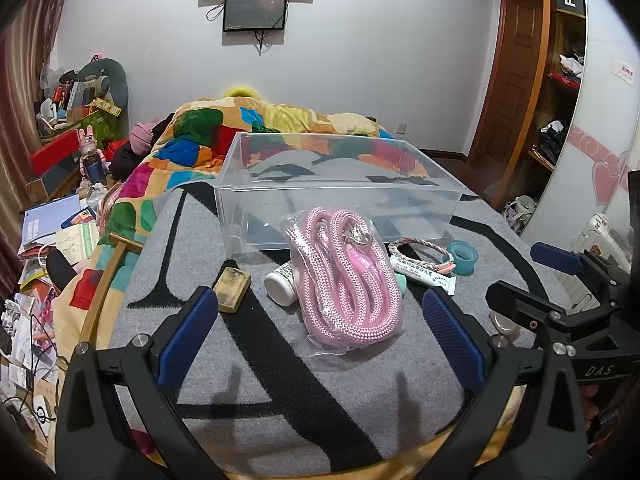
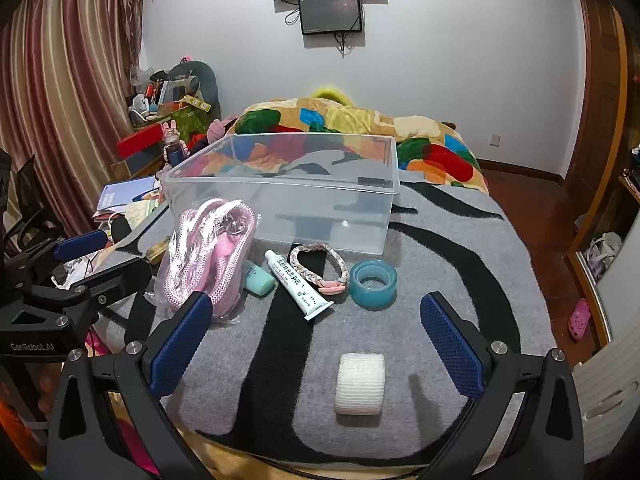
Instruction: Organize objects
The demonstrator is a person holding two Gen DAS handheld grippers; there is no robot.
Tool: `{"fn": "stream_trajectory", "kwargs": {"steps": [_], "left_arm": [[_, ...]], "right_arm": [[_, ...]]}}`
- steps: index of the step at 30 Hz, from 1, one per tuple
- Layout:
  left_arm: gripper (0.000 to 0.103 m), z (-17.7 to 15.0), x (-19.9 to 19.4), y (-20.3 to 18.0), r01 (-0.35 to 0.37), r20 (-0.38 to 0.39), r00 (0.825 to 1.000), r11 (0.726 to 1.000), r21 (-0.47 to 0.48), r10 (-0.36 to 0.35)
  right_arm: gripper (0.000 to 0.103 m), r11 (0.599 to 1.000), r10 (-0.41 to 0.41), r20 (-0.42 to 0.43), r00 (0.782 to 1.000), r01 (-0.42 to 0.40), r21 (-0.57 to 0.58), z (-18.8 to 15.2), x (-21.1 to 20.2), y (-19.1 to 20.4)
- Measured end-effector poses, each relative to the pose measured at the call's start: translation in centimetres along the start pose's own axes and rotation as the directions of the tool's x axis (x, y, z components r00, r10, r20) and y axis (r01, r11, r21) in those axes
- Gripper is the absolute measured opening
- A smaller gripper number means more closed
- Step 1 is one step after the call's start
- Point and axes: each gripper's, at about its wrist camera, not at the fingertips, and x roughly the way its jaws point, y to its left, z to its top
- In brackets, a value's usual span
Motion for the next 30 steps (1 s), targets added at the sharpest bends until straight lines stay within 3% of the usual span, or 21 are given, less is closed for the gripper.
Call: {"fn": "stream_trajectory", "kwargs": {"steps": [30], "left_arm": [[0.103,0.04,0.03,0.12,-0.01,-0.004,1.0,1.0,-0.009,0.01]], "right_arm": [[0.103,1.0,0.002,-0.025,1.0,-0.001,0.017,-0.24,0.53,0.08]]}}
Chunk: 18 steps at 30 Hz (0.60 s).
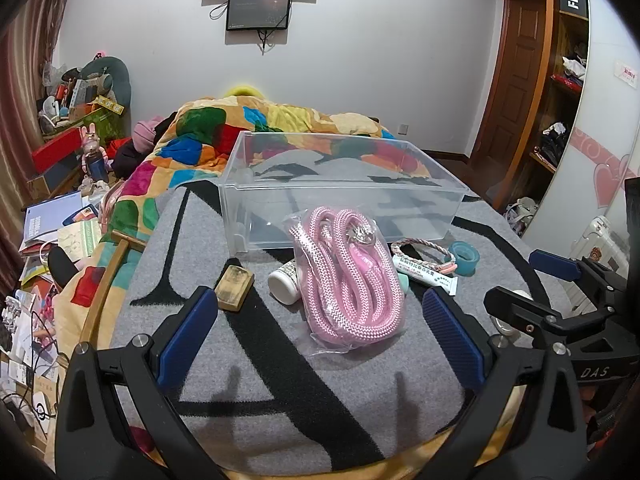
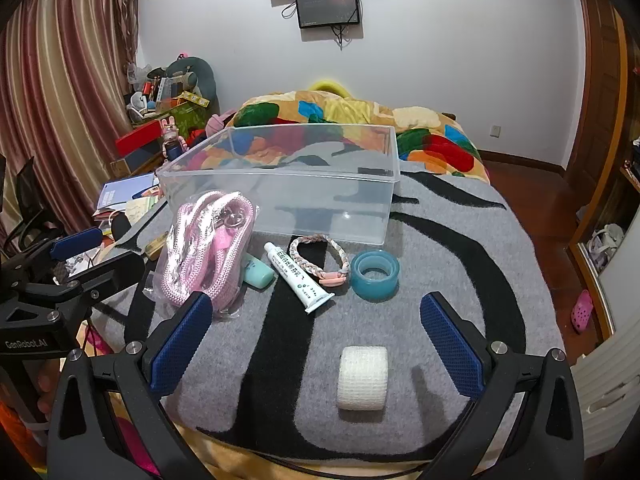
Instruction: Organize objects
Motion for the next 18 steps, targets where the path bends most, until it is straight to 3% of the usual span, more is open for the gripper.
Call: {"fn": "stream_trajectory", "kwargs": {"steps": [18], "left_arm": [[0.103,-0.05,-0.01,0.0,0.0,0.0,1.0,1.0,-0.002,0.0]], "right_arm": [[0.103,1.0,0.012,-0.01,1.0,-0.012,0.009,-0.08,0.18,0.09]]}}
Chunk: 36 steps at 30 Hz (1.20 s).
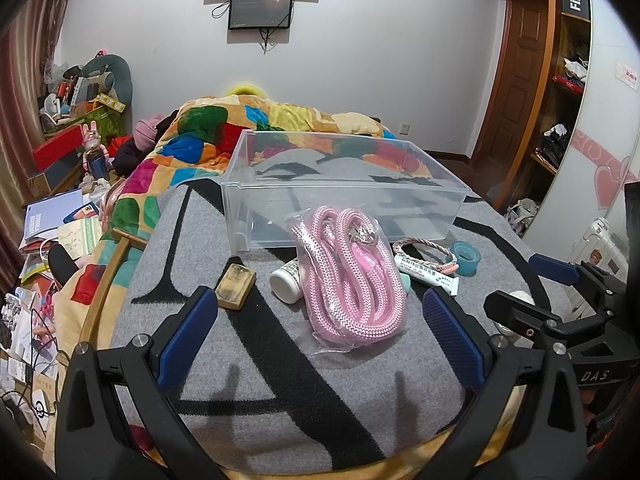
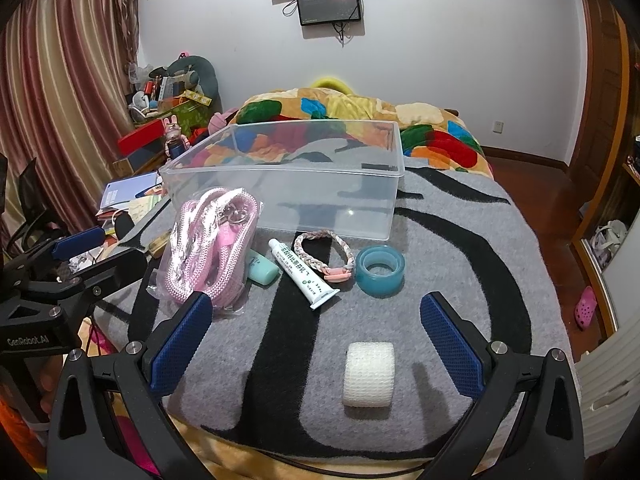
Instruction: Organize objects
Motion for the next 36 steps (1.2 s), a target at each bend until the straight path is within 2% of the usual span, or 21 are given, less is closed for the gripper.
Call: {"fn": "stream_trajectory", "kwargs": {"steps": [36], "left_arm": [[0.103,-0.21,-0.21,0.18,-0.007,0.002,1.0,1.0,-0.006,0.007]], "right_arm": [[0.103,1.0,0.016,-0.01,1.0,-0.016,0.006,0.0,0.21,0.27]]}}
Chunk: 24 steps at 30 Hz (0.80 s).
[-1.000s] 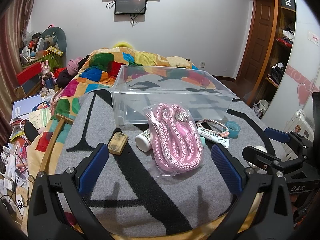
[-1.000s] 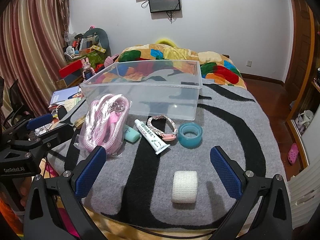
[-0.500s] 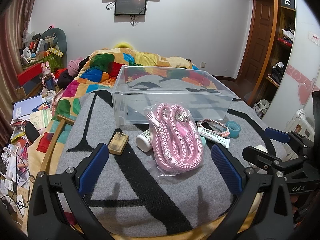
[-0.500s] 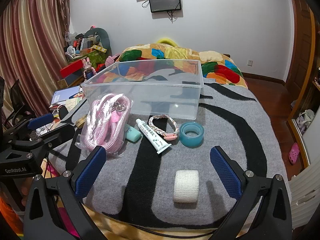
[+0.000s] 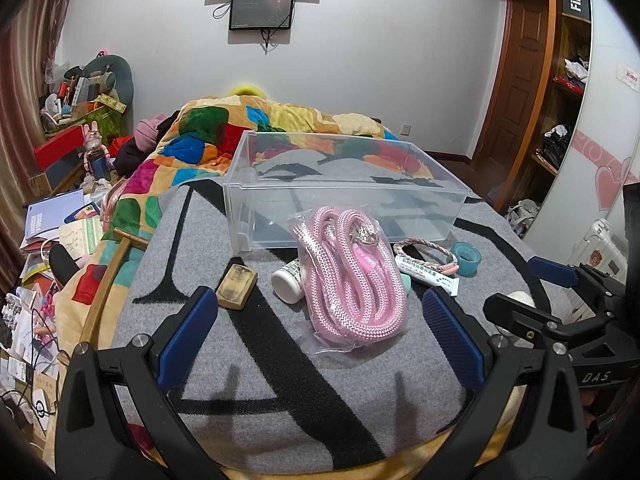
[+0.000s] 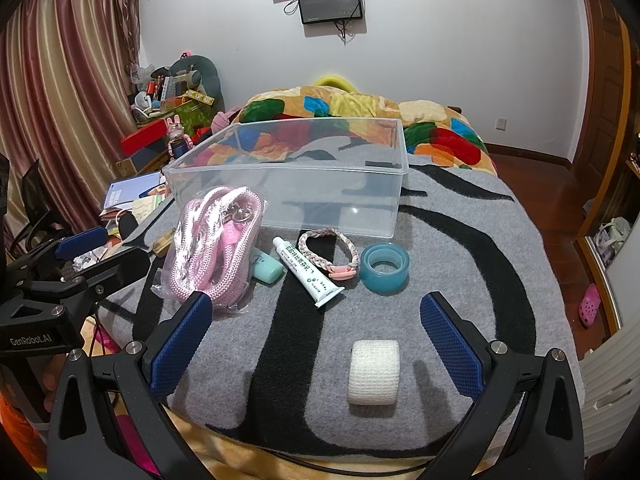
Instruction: Organize objects
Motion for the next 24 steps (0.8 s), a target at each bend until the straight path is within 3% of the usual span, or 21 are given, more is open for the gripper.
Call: {"fn": "stream_trajectory", "kwargs": {"steps": [13,15,24], "left_arm": [[0.103,0.1,0.2,-0.3,0.023,0.003,1.0,1.0,-0.004,-0.023],[0.093,0.2,0.3,-0.3,0.017,-0.003,1.0,1.0,0.003,-0.017],[0.093,1.3,2.9,-0.4,0.026,-0.11,0.994,1.0,0.003,-0.026]], "right_arm": [[0.103,1.0,0.009,-0.01,1.0,-0.009,0.015,0.0,0.2,-0.5],[0.103,1.0,0.01,-0.011,1.0,-0.01,0.016,-0.1,0.1,-0.7],[0.098,0.998,-0.054,-0.043,0.998,0.055,0.036,-1.5,0.0,-3.1]]}}
